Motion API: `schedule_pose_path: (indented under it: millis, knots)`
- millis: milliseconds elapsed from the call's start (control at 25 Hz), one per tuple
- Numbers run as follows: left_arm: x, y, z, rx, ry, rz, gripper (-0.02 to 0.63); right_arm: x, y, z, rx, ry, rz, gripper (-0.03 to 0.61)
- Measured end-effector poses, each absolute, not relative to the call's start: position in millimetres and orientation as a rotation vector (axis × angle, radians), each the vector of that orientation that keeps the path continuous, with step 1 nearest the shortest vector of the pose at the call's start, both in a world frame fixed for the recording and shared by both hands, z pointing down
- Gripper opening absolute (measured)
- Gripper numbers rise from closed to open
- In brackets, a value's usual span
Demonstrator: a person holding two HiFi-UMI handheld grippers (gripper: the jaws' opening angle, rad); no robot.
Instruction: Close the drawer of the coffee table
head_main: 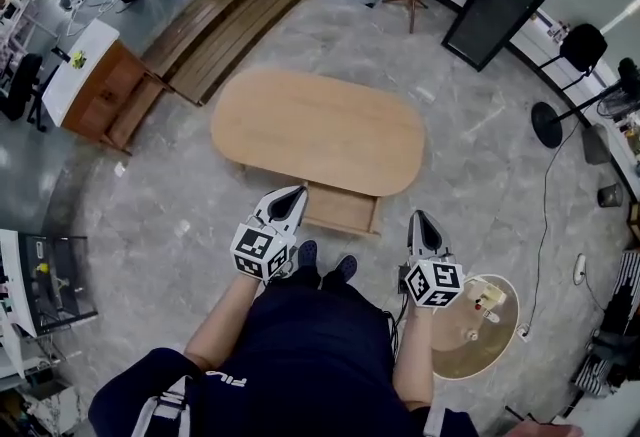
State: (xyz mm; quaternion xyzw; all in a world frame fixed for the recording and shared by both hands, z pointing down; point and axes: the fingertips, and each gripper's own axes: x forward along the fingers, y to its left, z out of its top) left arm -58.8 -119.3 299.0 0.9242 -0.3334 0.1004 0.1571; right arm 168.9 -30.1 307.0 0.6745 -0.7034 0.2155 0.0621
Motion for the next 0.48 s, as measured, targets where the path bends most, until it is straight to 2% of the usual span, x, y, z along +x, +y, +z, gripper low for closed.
schedule_pose_path:
  millis: [480]
  knots:
    - [-65.9,-109.9,342.5,2.576,-1.088,0.306,0.025,173.4,-19.1,352.1,1.995,-2.218,0.651,0.028]
